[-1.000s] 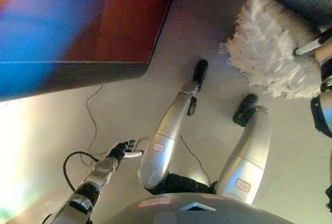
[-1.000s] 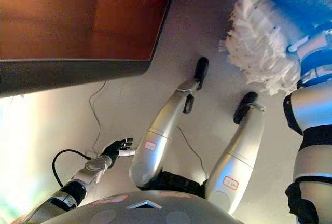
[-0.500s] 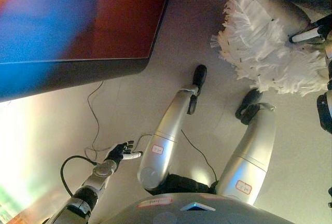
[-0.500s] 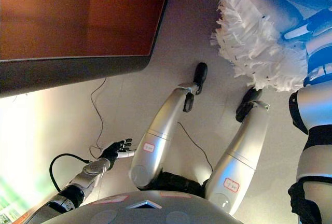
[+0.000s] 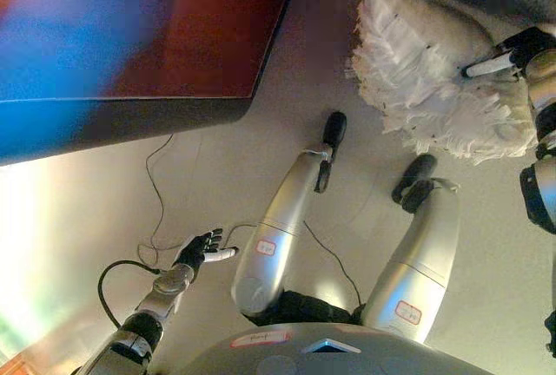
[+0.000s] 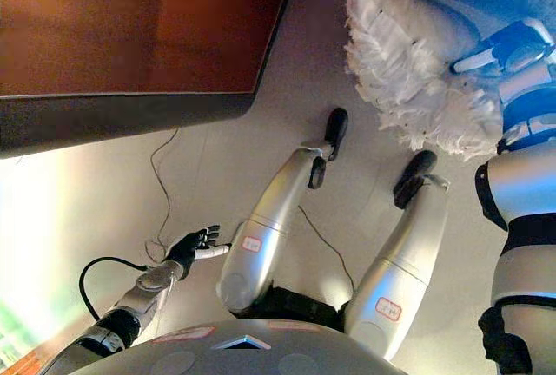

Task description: Pick up the pillow and put it on the sofa.

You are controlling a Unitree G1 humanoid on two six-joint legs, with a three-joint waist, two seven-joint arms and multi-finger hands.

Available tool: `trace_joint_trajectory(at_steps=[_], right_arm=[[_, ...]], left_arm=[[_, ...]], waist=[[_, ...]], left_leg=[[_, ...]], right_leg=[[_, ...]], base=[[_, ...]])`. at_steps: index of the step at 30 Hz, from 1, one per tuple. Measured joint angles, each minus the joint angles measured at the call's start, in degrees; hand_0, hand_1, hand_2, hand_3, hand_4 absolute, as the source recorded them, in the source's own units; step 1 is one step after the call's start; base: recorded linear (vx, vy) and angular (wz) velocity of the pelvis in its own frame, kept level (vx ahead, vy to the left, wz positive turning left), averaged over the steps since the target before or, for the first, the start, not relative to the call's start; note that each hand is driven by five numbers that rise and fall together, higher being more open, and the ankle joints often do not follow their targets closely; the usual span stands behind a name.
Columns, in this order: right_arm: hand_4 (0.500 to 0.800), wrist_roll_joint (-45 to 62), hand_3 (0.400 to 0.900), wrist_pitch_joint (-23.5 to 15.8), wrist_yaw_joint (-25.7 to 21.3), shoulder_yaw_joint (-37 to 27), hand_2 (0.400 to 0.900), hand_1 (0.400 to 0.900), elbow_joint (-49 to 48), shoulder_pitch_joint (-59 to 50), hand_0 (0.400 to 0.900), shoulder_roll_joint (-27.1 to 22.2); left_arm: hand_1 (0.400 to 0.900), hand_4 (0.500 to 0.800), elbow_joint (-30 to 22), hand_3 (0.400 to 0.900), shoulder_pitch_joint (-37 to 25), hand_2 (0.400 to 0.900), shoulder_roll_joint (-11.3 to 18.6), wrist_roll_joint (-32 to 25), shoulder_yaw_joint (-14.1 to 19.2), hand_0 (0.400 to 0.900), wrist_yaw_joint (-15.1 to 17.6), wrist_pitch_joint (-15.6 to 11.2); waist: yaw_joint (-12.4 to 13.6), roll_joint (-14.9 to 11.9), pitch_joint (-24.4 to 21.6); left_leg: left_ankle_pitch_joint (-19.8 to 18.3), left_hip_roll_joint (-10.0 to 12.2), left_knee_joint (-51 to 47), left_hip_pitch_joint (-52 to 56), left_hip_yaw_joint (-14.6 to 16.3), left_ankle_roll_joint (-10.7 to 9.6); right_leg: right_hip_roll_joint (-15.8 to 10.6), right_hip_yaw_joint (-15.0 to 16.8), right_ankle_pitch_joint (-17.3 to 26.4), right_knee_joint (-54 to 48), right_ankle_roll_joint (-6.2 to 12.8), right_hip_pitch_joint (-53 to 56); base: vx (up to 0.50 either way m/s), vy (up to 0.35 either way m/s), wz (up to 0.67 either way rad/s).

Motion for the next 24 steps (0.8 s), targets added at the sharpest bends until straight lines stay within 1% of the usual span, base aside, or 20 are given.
trace_joint_trajectory(at_steps=[2,4,6,8,9,11,12,14,15,16,18,19,21,24], right_arm=[[0.5,0.0,0.4,-0.8,0.7,0.0,0.4,0.4,-1.0,1.4,0.4,0.1],[0.5,0.0,0.4,-2.3,1.1,0.0,0.4,0.4,-2.5,3.5,0.4,0.2],[0.5,-0.2,0.4,-3.8,1.8,0.0,0.4,0.4,-5.5,6.2,0.4,0.1],[0.5,-0.2,0.4,-4.2,2.1,0.0,0.4,0.4,-7.4,7.5,0.4,0.0],[0.5,-0.3,0.4,-4.9,2.4,0.0,0.4,0.4,-9.3,9.2,0.4,-0.3],[0.5,-0.3,0.4,-5.1,3.6,-0.1,0.4,0.4,-11.0,11.3,0.4,-1.0],[0.5,-0.3,0.4,-5.3,4.8,-0.3,0.4,0.4,-12.6,13.4,0.4,-1.2],[0.5,-0.2,0.4,-6.0,7.4,-0.6,0.4,0.4,-16.8,17.3,0.4,-1.5],[0.5,-0.2,0.4,-6.2,8.4,-0.6,0.4,0.4,-18.5,18.6,0.4,-1.7],[0.5,-0.2,0.4,-6.7,9.4,-0.6,0.4,0.4,-20.3,19.7,0.4,-1.9],[0.5,-0.2,0.4,-7.0,11.1,-0.6,0.4,0.4,-23.6,21.1,0.4,-2.3],[0.5,-0.2,0.4,-7.1,11.9,-0.7,0.4,0.4,-25.2,21.7,0.4,-2.3],[0.5,-0.2,0.4,-7.1,13.3,-0.7,0.4,0.4,-27.1,22.6,0.4,-2.6],[0.5,-0.1,0.4,-7.0,17.0,-1.5,0.4,0.4,-30.7,24.2,0.4,-2.6]], left_arm=[[0.9,0.8,0.0,0.9,-0.1,0.9,0.0,0.0,0.0,0.9,-0.1,0.0],[0.9,0.8,0.1,0.9,-0.1,0.9,-0.1,0.0,0.0,0.9,-0.2,0.0],[0.9,0.8,1.0,0.9,-0.6,0.9,-0.1,0.1,0.6,0.9,-0.4,0.6],[0.9,0.8,1.9,0.9,-1.0,0.9,-0.1,0.2,1.0,0.9,-0.7,0.9],[0.9,0.8,4.0,0.9,-2.0,0.9,-0.2,0.3,1.3,0.9,-1.2,1.3],[0.9,0.8,6.0,0.9,-3.1,0.9,-0.6,0.8,2.3,0.9,-1.4,2.0],[0.9,0.8,7.3,0.9,-3.6,0.9,-0.8,0.8,3.3,0.9,-1.4,2.6],[0.9,0.8,9.6,0.9,-4.1,0.9,-0.7,1.9,5.0,0.9,-1.5,3.7],[0.9,0.8,10.5,0.9,-4.4,0.9,-0.8,2.4,5.3,0.9,-1.4,4.4],[0.9,0.8,11.2,0.9,-4.5,0.9,-0.6,2.9,5.7,0.9,-1.4,4.7],[0.9,0.8,12.9,0.9,-4.8,0.9,-0.7,3.5,7.7,0.9,-1.4,5.3],[0.9,0.8,13.4,0.9,-4.9,0.9,-0.5,4.2,8.3,0.9,-1.4,5.5],[0.9,0.8,14.1,0.9,-5.1,0.9,-0.5,5.2,9.6,0.9,-1.4,5.9],[0.9,0.8,15.6,0.9,-4.9,0.9,-0.7,7.1,11.2,0.9,-1.4,6.9]], waist=[[-0.1,0.0,0.0],[-0.2,-0.1,0.1],[-0.5,-0.7,0.5],[-1.2,-1.3,0.9],[-1.8,-2.0,1.4],[-2.0,-2.7,1.8],[-2.3,-3.1,2.1],[-3.2,-4.6,2.5],[-3.5,-5.0,2.5],[-4.0,-6.1,2.3],[-5.0,-7.5,2.1],[-5.1,-8.6,1.5],[-5.3,-9.9,0.8],[-6.0,-11.9,-0.7]], left_leg=[[0.3,0.3,-1.9,2.4,0.0,-0.1],[1.4,0.7,-5.0,6.4,0.0,0.3],[2.6,0.9,-9.1,12.2,-0.1,0.4],[3.2,1.0,-11.2,15.0,-0.1,0.6],[3.6,1.2,-13.3,18.4,-0.1,0.7],[3.8,1.5,-15.3,21.9,-0.1,0.7],[3.9,1.6,-16.7,24.8,-0.1,0.8],[4.1,2.1,-20.1,31.0,-0.3,0.8],[4.1,2.3,-21.3,33.1,-0.4,0.8],[4.1,2.4,-22.6,35.4,-0.2,0.9],[4.2,2.5,-24.5,38.6,-0.4,0.9],[4.2,2.6,-25.4,39.9,-0.1,0.9],[4.2,2.8,-26.9,42.3,-0.1,1.0],[3.9,2.9,-29.0,46.0,-0.1,1.0]], right_leg=[[0.0,-0.8,0.6,-2.0,0.14,2.7],[0.1,-1.9,1.5,-5.3,0.29,6.9],[0.6,-3.0,2.8,-9.8,0.62,12.6],[0.7,-3.6,3.4,-11.8,1.02,15.7],[0.9,-4.4,3.7,-14.1,1.24,19.4],[1.2,-5.0,4.2,-16.4,1.41,23.1],[1.4,-5.6,4.4,-18.2,1.54,26.4],[2.3,-7.2,5.6,-23.1,1.89,33.5],[2.5,-7.6,5.9,-25.1,1.81,36.1],[2.6,-7.7,6.1,-26.7,2.07,38.4],[3.0,-8.4,7.0,-29.7,2.55,42.3],[3.2,-8.2,7.3,-31.0,2.74,43.5],[3.8,-8.7,8.5,-34.0,2.9,46.7],[4.3,-9.8,9.6,-38.7,3.22,51.7]], base=[[0.01,-0.076,-0.04],[0.03,-0.08,-0.03],[0.05,-0.106,-0.01],[0.07,-0.089,-0.01],[0.14,-0.106,0.01],[0.18,-0.092,0.04],[0.14,-0.073,0.05],[0.16,-0.066,0.04],[0.25,-0.054,0.01],[0.24,-0.046,0.0],[0.24,-0.017,-0.04],[0.24,0.011,-0.04],[0.23,0.019,-0.01],[0.28,0.048,0.0]])
